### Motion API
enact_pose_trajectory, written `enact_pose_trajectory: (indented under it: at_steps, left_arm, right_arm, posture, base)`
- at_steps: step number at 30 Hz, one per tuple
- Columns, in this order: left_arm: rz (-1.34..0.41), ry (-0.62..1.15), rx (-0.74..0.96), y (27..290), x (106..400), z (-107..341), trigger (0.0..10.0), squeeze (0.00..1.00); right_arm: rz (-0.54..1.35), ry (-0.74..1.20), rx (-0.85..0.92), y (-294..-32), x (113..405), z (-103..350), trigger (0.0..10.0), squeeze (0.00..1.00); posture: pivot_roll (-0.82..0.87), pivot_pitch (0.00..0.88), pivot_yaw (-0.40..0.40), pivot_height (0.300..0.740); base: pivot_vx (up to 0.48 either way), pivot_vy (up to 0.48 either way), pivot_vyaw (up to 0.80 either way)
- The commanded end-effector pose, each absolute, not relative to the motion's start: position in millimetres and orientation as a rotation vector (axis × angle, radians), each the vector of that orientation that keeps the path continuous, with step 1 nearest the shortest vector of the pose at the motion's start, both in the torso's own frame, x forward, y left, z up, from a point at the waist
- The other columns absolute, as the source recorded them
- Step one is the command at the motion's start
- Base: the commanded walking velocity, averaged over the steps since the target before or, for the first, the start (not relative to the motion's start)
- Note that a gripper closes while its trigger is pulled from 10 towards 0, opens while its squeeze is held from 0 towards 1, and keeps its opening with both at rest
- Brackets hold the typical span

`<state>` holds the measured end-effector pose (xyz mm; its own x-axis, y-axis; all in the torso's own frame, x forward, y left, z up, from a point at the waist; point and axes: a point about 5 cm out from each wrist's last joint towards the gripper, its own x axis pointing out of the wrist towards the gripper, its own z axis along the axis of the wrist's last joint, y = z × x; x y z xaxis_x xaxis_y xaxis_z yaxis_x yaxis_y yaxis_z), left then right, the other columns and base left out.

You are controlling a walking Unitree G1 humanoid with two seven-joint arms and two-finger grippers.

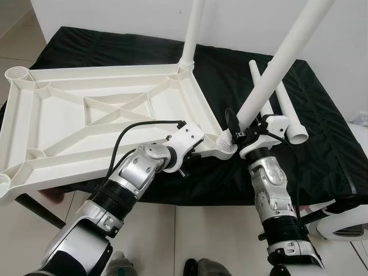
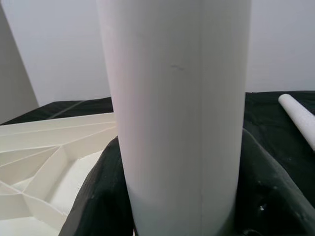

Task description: Building children table

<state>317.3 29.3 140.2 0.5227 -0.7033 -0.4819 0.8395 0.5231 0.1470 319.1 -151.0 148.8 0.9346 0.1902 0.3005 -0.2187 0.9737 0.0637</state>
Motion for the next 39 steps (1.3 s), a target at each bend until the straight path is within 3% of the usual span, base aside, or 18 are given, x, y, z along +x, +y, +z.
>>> enact_pose_trajectory:
  at_steps: [1,18,39]
  left_arm:
    - [-1.042,0.263,0.396,14.7,313.5,167.8,10.0,0.0]
    - [-1.038,0.261,0.4,17.9,312.6,169.9,10.0,0.0]
    - [-1.042,0.257,0.409,19.1,311.7,172.4,10.0,0.0]
  right_arm:
    - [0.133,-0.133,0.079,-155.5,314.1,115.1,10.0,0.0]
    - [-0.007,-0.136,0.078,-146.5,313.8,112.6,10.0,0.0]
    - [-0.342,-0.152,0.049,-164.7,320.5,114.4,10.0,0.0]
  posture:
    - [0.05,0.051,-0.087,0.74]
    - [0.07,0.069,-0.085,0.74]
    - [0.08,0.08,-0.079,0.74]
  base:
    - [0.0,0.0,0.0]
    - [0.0,0.0,0.0]
    - [0.0,0.0,0.0]
